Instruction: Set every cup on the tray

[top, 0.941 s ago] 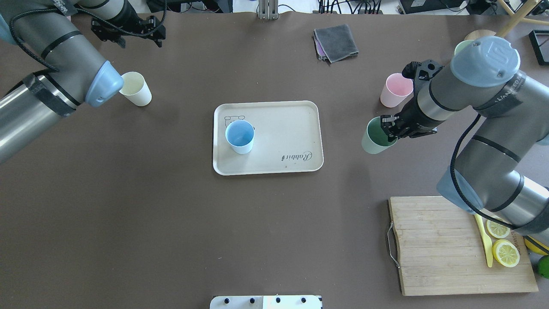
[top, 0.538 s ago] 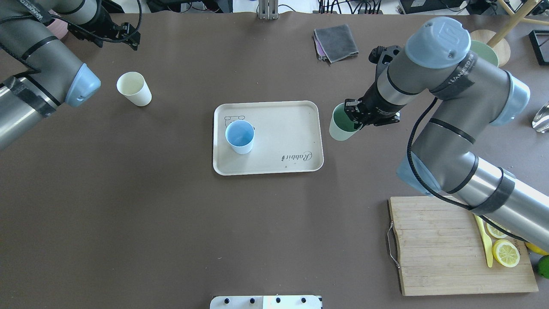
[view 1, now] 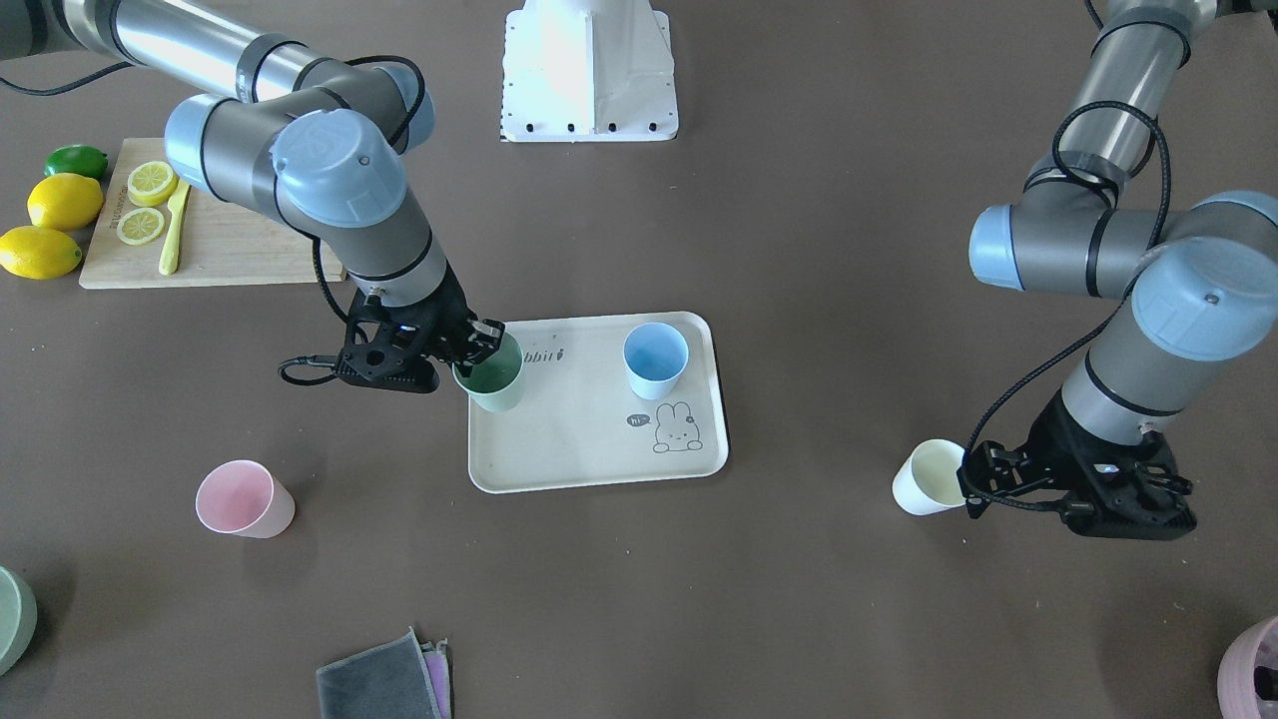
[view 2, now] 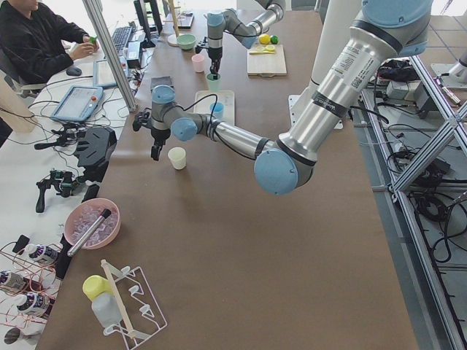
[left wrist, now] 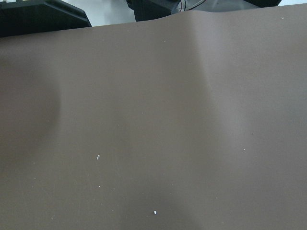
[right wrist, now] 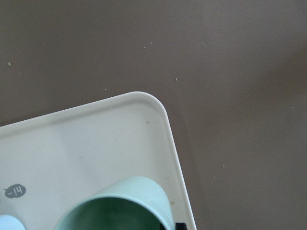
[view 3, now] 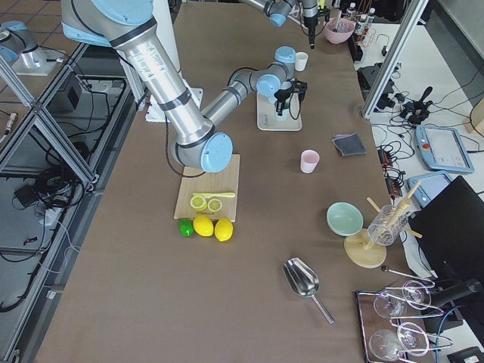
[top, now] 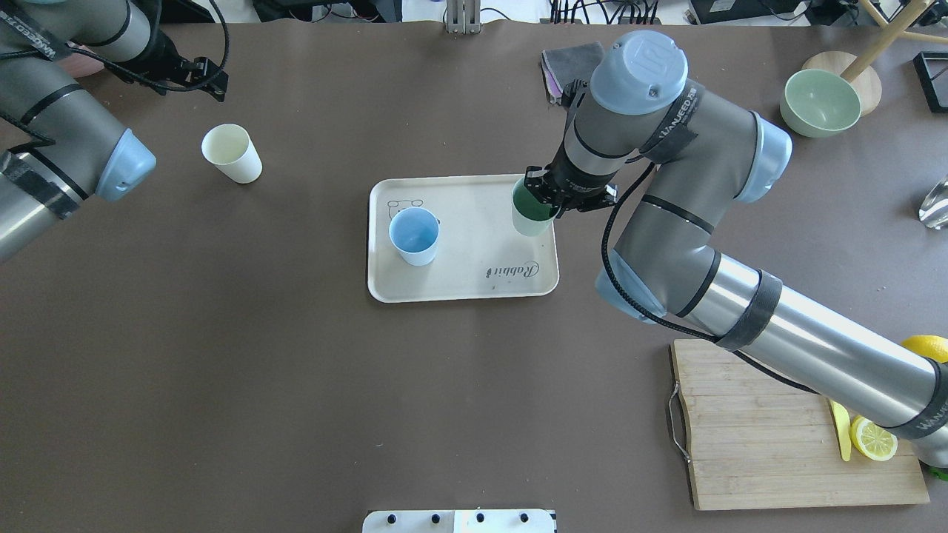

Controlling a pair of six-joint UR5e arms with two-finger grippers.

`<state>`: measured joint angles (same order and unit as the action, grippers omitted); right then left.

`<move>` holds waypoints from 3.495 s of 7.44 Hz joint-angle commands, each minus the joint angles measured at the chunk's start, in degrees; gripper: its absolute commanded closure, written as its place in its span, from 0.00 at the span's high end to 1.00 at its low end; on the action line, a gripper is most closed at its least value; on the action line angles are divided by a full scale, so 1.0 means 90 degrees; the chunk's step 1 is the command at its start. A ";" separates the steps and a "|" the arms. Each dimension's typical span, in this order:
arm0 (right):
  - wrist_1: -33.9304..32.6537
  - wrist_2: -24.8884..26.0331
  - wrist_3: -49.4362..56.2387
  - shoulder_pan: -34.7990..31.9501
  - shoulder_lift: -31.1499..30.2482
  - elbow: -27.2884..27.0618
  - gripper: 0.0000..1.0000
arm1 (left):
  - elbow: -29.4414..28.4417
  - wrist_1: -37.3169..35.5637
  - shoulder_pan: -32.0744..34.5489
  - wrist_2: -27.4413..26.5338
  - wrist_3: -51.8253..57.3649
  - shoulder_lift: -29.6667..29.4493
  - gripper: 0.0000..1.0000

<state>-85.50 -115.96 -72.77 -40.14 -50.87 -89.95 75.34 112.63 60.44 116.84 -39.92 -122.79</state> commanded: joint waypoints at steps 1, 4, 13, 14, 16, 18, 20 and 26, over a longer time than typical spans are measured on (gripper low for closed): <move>0.0008 0.0208 -0.0010 0.0367 0.0125 0.0063 0.00 | -0.0080 0.0034 -0.0045 0.0064 0.0041 0.0030 0.97; 0.0213 0.0208 -0.0020 0.0456 0.0115 0.0229 0.79 | -0.0071 0.0229 -0.0367 0.0064 -0.0173 0.0059 0.97; -0.0119 -0.0953 0.0194 -0.1027 -0.0080 -0.0503 1.00 | 0.0027 0.0698 -0.0524 0.0162 -0.0183 0.0528 0.01; -0.0215 -0.1215 0.0485 -0.1251 -0.0129 -0.0503 1.00 | 0.0027 0.0698 -0.0602 0.0152 -0.0193 0.0518 0.00; -0.0246 -0.1286 0.0761 -0.1477 -0.0188 -0.0503 1.00 | 0.0163 0.0611 -0.0545 0.0249 -0.0551 0.0431 0.00; -0.0275 -0.1306 0.1100 -0.1584 -0.0391 -0.0513 1.00 | 0.0707 -0.0718 0.0109 0.1135 -0.0603 -0.0181 0.00; -0.0265 -0.1218 0.1860 -0.1827 -0.0820 -0.0464 1.00 | 0.0867 -0.1479 -0.0257 0.1129 -0.1493 -0.0934 0.00; -0.0138 -0.1491 0.4277 -0.2903 -0.1692 0.0442 1.00 | 0.0206 -0.0956 -0.2516 -0.1371 -0.3982 -0.1679 0.00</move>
<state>-86.91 -128.81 -35.70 -65.32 -65.97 -88.39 79.78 101.27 39.19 106.44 -74.92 -137.77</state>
